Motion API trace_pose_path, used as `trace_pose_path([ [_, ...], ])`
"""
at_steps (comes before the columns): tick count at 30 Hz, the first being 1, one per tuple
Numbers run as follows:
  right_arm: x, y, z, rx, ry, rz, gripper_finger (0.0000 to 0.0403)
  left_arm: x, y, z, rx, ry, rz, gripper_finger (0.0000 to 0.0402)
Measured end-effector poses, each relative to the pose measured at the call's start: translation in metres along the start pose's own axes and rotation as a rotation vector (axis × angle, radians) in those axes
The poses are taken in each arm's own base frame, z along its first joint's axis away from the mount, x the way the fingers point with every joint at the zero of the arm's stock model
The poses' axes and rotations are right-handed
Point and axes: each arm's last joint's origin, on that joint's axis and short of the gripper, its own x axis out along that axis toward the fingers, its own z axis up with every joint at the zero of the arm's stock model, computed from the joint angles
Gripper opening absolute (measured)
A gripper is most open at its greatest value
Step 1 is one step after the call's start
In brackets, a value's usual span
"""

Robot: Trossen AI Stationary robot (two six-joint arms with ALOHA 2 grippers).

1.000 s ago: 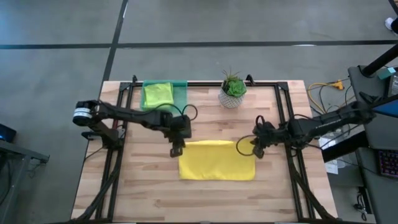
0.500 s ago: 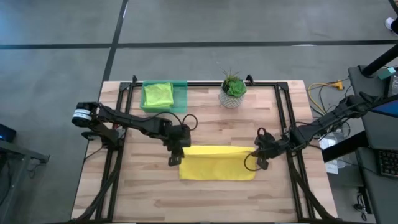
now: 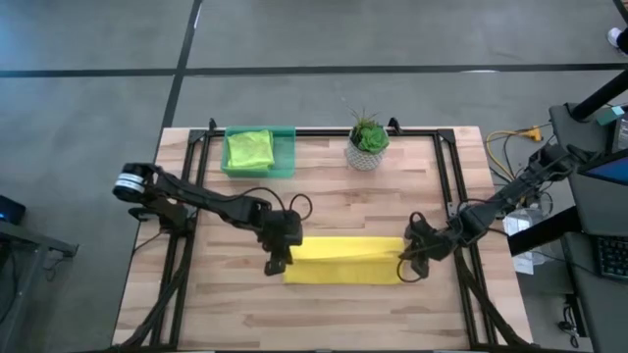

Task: Fold microfiber towels
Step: Fold the yellow microfiber cloth

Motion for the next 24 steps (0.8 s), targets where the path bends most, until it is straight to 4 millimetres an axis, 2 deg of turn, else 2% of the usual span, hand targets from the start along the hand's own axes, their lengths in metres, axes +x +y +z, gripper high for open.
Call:
trace_pose_path([
  [10, 0.006, 0.004, -0.003, -0.025, 0.012, 0.010, 0.0009, 0.020, 0.002, -0.002, -0.027, 0.049, -0.037, 0.0000],
  [24, 0.030, 0.012, -0.014, -0.059, 0.105, 0.027, 0.0009, 0.021, 0.001, -0.002, -0.022, 0.041, -0.055, 0.0000],
])
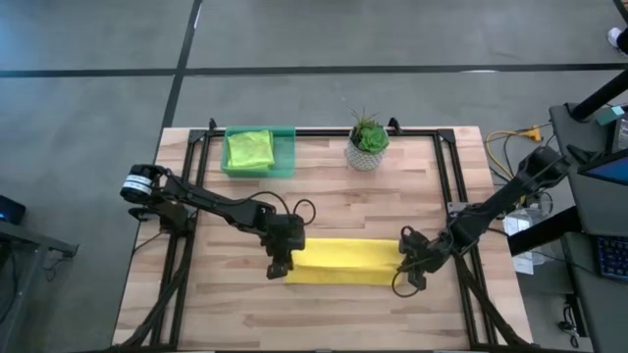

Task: Fold microfiber towels
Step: Fold the yellow microfiber cloth

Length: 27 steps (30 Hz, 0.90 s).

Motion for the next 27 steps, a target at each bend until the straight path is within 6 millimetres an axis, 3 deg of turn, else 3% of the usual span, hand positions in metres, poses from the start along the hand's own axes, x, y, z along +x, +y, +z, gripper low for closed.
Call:
trace_pose_path([
  [9, 0.005, 0.002, -0.001, 0.002, 0.030, 0.020, 0.0009, 0.012, 0.010, -0.016, -0.037, -0.013, -0.037, 0.0000],
  [13, 0.005, 0.004, -0.002, -0.004, 0.056, 0.049, 0.0027, 0.015, 0.015, -0.023, -0.048, 0.010, -0.030, 0.0008],
  [22, 0.000, 0.007, -0.002, -0.005, 0.090, 0.114, 0.0114, 0.013, 0.014, -0.024, -0.075, 0.024, -0.072, 0.0107],
  [27, -0.009, 0.010, -0.001, -0.009, 0.078, 0.169, 0.0147, 0.009, 0.010, -0.025, -0.148, 0.067, -0.178, 0.0133],
])
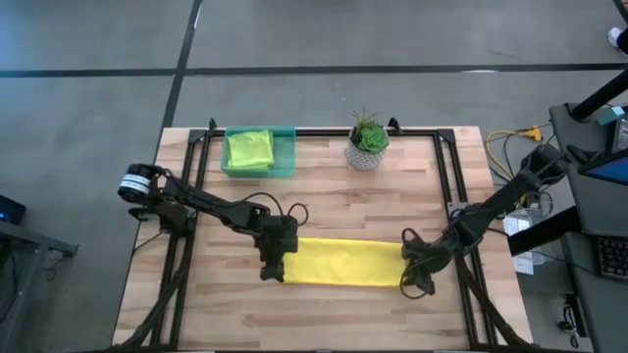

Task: Fold microfiber towels
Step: Fold the yellow microfiber cloth

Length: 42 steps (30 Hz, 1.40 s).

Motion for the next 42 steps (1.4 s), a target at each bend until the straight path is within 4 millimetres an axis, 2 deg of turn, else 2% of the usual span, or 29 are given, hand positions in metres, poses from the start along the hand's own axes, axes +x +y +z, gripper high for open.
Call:
trace_pose_path([
  [4, -0.006, 0.002, 0.000, 0.005, -0.013, 0.024, 0.0156, -0.002, -0.002, 0.000, -0.046, 0.004, -0.017, 0.0134],
  [10, -0.014, 0.005, 0.003, 0.008, -0.058, 0.063, 0.0154, -0.008, 0.002, 0.011, -0.015, -0.120, 0.122, 0.0134],
  [13, -0.018, 0.007, 0.004, 0.018, -0.076, 0.086, 0.0149, -0.018, 0.004, 0.027, 0.068, -0.249, 0.145, 0.0134],
  [17, -0.026, 0.009, 0.005, 0.051, -0.104, 0.130, 0.0142, -0.037, 0.006, 0.058, 0.208, -0.423, 0.155, 0.0134],
  [20, -0.035, 0.011, 0.008, 0.093, -0.160, 0.169, 0.0136, -0.040, 0.017, 0.084, 0.262, -0.437, 0.165, 0.0134],
  [23, -0.047, 0.013, 0.011, 0.133, -0.245, 0.210, 0.0130, -0.031, 0.024, 0.115, 0.346, -0.409, 0.106, 0.0134],
  [28, -0.072, 0.016, 0.015, 0.181, -0.397, 0.291, 0.0124, -0.011, 0.022, 0.171, 0.507, -0.425, 0.019, 0.0131],
  [32, -0.102, 0.028, 0.024, 0.186, -0.589, 0.344, 0.0123, 0.002, 0.025, 0.210, 0.560, -0.425, -0.064, 0.0095],
  [37, -0.141, 0.046, 0.038, 0.140, -0.778, 0.361, 0.0120, 0.027, 0.033, 0.237, 0.561, -0.378, -0.119, 0.0016],
  [42, -0.164, 0.058, 0.046, 0.108, -0.832, 0.342, 0.0118, 0.045, 0.038, 0.252, 0.561, -0.357, -0.135, 0.0007],
])
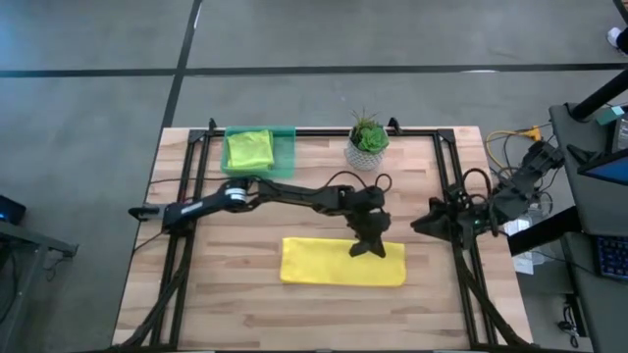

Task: Fold microfiber towels
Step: Fold the yellow microfiber cloth

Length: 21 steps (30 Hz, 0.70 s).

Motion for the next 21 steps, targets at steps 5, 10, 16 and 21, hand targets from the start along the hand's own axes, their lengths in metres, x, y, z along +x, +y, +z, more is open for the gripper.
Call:
trace_pose_path([
  [5, -0.001, 0.009, 0.008, -0.034, 0.018, -0.033, 0.0118, 0.011, 0.011, -0.011, -0.022, 0.022, 0.055, 0.0007],
  [10, 0.000, 0.011, 0.008, -0.066, 0.056, -0.079, 0.0118, 0.018, 0.013, -0.029, -0.075, 0.096, 0.138, 0.0001],
  [16, 0.001, 0.008, 0.003, -0.089, 0.124, -0.091, 0.0118, 0.017, 0.017, -0.040, -0.146, 0.174, 0.317, 0.0000],
  [21, -0.001, 0.005, -0.002, -0.127, 0.188, -0.100, 0.0118, 0.009, 0.019, -0.041, -0.242, 0.202, 0.495, 0.0000],
])
